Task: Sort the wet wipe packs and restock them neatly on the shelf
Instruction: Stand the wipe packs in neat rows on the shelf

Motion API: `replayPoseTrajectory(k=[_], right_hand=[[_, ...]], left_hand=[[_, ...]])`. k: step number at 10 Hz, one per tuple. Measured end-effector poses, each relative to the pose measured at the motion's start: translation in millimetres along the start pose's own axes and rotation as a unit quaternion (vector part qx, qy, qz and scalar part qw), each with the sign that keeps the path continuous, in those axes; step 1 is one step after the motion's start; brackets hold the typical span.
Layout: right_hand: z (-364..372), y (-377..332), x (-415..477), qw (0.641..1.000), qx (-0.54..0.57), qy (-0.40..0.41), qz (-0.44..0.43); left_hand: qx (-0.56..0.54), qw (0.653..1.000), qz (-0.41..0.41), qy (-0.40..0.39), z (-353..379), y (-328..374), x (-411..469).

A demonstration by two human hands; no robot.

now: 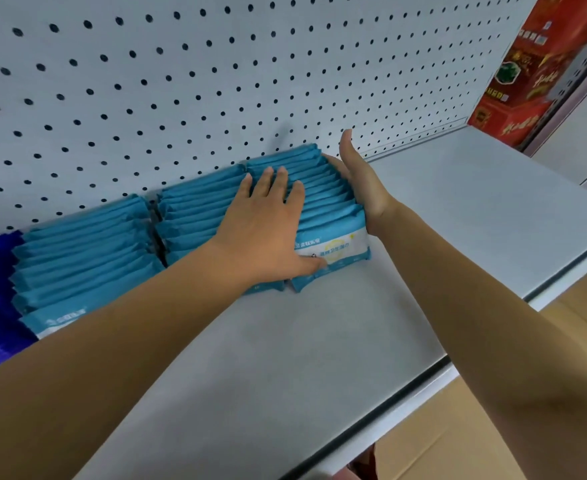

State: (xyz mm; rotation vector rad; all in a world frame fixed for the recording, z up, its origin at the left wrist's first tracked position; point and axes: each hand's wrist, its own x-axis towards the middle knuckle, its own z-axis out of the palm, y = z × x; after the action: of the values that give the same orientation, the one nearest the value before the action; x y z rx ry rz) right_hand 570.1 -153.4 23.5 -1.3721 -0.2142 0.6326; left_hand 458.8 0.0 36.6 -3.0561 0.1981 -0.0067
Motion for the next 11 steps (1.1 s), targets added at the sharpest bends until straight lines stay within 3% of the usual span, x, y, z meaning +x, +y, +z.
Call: replayPoseTrajectory(k=[4,5,6,7,8,9,10,11], right_hand=[[17,4,-2,0.997,-0.045,-0.055,0.000],[11,0,-7,0.989,-0.146,-0.021,-0.011],[-7,-2,-24,0.967,-0.251,0.004,-0.040],[-30,5,-53,0.945,-0.317,-0.049,-0.062],[-41,19,-74,0.902,-0.423,-0.065,-0.062],[-39,33,-71,0.874,-0.476,-0.007,-0.099],[-31,37,-68,0.883,-0.456,0.015,-0.109],[-29,35,-75,0.865,-0.488,0.038,-0.113]], left_hand=[[0.002,1.000,-0.020,-0.009,-4,-6,-20],[0.000,1.000,-0.021,-0.006,-5,-6,-21],[-0.002,1.000,-0.019,0.005,-3,-7,-23],[-0.008,0.999,-0.022,0.028,1,-8,-25],[-0.006,0.999,-0.023,0.045,3,-6,-26],[-0.013,0.998,-0.027,0.052,1,-1,-25],[-0.024,0.998,-0.025,0.047,-2,-1,-26],[-0.023,0.999,-0.002,0.039,-8,-14,-39]])
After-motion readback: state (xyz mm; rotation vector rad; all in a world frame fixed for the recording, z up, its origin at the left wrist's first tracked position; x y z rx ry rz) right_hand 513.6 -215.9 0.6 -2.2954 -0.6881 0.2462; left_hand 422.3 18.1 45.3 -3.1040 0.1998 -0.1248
